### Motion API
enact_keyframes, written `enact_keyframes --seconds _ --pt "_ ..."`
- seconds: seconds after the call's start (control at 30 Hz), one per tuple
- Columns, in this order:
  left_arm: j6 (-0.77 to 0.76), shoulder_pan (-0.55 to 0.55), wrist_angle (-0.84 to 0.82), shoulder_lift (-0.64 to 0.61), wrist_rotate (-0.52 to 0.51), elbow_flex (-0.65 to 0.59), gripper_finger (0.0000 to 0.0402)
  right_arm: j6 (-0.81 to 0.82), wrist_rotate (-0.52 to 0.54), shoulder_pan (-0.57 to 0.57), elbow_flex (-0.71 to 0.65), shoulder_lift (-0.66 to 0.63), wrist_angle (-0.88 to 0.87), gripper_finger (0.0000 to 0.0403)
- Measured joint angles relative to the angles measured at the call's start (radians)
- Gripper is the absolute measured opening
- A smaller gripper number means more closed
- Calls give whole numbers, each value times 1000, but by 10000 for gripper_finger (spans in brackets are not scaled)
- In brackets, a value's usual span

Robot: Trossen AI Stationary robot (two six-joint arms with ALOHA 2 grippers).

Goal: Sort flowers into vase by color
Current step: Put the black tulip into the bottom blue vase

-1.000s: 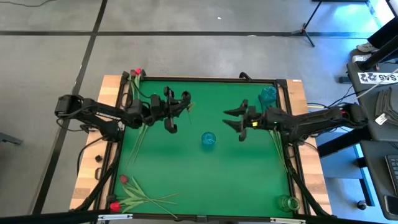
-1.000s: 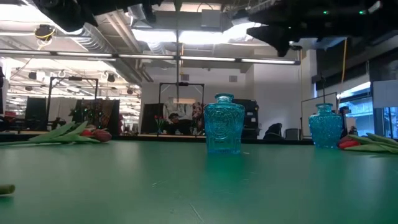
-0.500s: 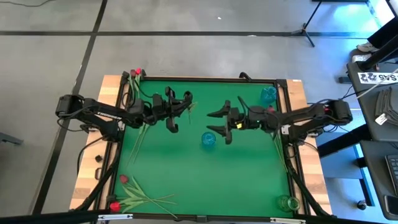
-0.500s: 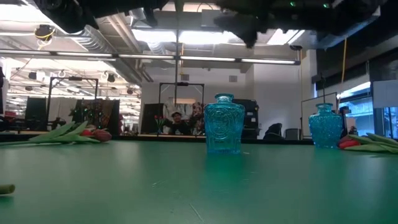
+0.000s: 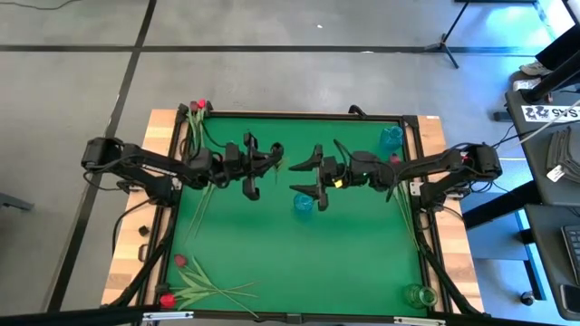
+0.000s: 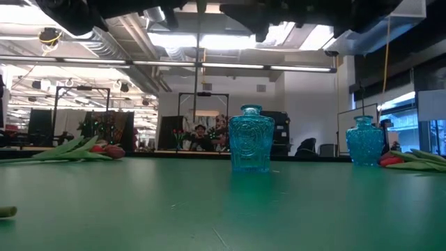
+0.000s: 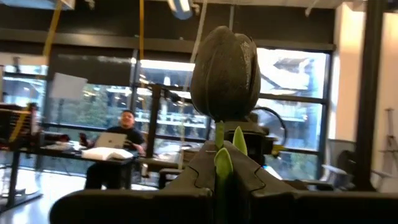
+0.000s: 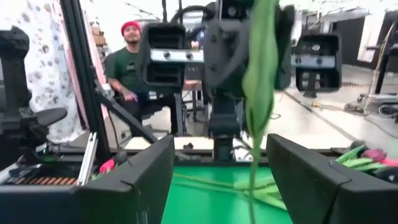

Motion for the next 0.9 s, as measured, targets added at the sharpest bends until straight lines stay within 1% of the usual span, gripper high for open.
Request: enact_keyframes --seconds 0.13,0.2,0.3,0.4,0.57,0.63,0.7,0.77,0.9 --pt "0 -45 7 0 -9 0 5 -31 14 13 0 5 17 255" --pt "-1 -65 8 0 -37 0 5 -55 45 14 0 10 52 255" --pt "-1 -80 26 0 -75 0 5 -45 45 13 8 26 125 255" --pt "-19 -81 46 0 -77 0 5 -29 31 23 57 56 103 255" --pt "-27 -82 56 12 -75 0 5 -12 109 29 144 126 42 255" --pt "-45 -83 56 22 -74 0 5 13 115 25 166 138 33 251" --pt "-54 -83 58 28 -75 0 5 24 110 24 188 153 32 239" --pt "-64 -83 62 34 -80 0 6 28 96 26 210 167 16 217" --pt "-74 -83 63 34 -99 0 18 34 89 27 229 176 -46 152"
